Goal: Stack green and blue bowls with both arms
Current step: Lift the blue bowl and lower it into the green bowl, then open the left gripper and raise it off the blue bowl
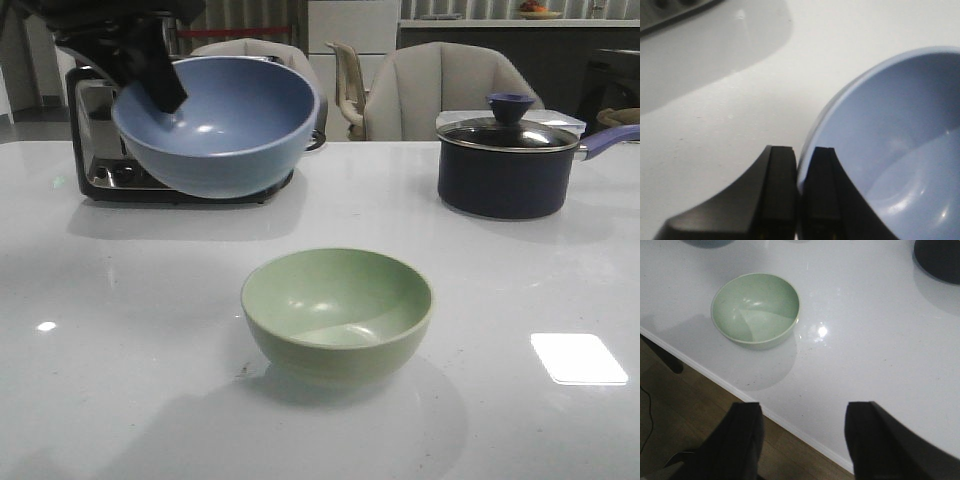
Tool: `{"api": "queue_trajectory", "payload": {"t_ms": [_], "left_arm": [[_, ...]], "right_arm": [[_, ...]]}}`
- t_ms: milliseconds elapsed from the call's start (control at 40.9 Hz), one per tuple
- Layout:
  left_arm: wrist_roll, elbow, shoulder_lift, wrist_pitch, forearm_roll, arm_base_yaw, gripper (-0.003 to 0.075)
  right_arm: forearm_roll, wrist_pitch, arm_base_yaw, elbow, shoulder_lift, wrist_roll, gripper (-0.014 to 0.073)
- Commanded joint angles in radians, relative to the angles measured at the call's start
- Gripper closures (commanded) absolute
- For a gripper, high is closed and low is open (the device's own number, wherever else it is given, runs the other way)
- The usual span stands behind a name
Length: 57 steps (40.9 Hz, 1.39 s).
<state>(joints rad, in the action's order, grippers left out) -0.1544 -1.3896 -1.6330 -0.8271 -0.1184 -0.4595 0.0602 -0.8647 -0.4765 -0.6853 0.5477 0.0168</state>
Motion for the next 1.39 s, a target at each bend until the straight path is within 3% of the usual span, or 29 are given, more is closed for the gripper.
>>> {"api": "queue_trajectory", "payload": {"t_ms": [0,171,367,709,807,1003,1125,1370], "left_arm": [[-0.004,-0.018,0.031,0.036,-0.019,-0.071,0.0620],[-0.004,-0.018,-0.035,0.100,-0.040,-0.148,0.0620],[-0.004,-0.021,-0.115,0.178,-0.157,-0.162,0.0620],[-0.004,-0.022,-0.183,0.148,-0.135,-0.162,0.0608],[-0.004,-0.022,-0.183,0.145,-0.135,-0.162,0.0534],[-0.004,-0.022,-0.183,0.146,-0.135,-0.162,0.0273],[-0.004,-0.022,-0.180,0.143,-0.135,-0.162,0.0153],[-0.004,-0.044,-0.069,0.107,-0.078,-0.162,0.0147]], "right_arm": [[-0.006,0.062,0.002,-0.028,0.001,0.010,0.0112],[-0.006,0.062,0.002,-0.028,0.001,0.010,0.0112],[-0.006,0.062,0.002,-0.028,0.001,0.010,0.0112],[-0.006,0.062,0.002,-0.028,0.001,0.010,0.0112],[-0.006,0.062,0.002,-0.028,0.001,0.010,0.0112],[-0.006,0.062,0.002,-0.028,0.001,0.010,0.0112],[-0.006,0.062,0.002,-0.028,0.001,0.010,0.0112],[-0.006,0.062,0.002,-0.028,0.001,0.010,0.0112]]}}
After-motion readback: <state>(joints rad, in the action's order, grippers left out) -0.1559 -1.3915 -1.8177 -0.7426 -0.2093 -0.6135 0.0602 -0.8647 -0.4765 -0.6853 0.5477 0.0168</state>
